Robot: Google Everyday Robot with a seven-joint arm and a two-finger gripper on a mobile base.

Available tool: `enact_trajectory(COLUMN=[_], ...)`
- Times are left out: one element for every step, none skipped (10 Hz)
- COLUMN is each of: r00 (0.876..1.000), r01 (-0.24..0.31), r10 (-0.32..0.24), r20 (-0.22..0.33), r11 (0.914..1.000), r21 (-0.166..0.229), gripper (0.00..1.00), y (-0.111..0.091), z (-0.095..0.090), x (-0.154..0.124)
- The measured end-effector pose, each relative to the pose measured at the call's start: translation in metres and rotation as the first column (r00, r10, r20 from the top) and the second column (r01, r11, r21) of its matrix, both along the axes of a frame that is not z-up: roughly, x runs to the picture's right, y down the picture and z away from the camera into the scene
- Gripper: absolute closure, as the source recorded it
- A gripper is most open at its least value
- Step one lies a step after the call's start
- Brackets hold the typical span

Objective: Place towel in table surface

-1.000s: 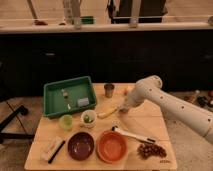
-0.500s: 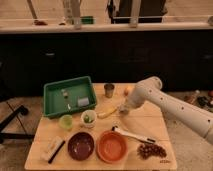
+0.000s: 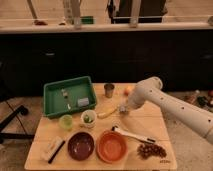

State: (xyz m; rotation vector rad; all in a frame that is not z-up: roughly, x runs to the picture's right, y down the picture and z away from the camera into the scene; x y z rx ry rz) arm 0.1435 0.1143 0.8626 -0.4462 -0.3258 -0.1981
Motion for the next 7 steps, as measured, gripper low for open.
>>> enact_trajectory(r00=[1.0,1.0,1.0,0.999,0.999,0.998,0.997], r01=[-0.002,-0.007,-0.019,-0.035,-0.051,-0.062,-0.073], r10=[0.002,0.007,0.019,0.034,0.05,0.061,0.073], r20=[0.0,-0.002,-0.005,-0.01,-0.013,-0.012,-0.01], r11=[1.0,0.9997,0.9994,0.9987,0.9978,0.997,0.9962], r21=[-0.009,-0.022,-0.03,-0.038,-0.043,-0.046,-0.048], gripper=[1.0,1.0,1.0,1.0,1.0,1.0,1.0], y=[0.001,0.004,0.005,0.007,0.007,0.007,0.007], z=[-0.001,-0.002,-0.004,-0.006,-0.009,-0.011,-0.014], x=[0.002,0.007,0.014,0.022,0.029,0.033,0.036])
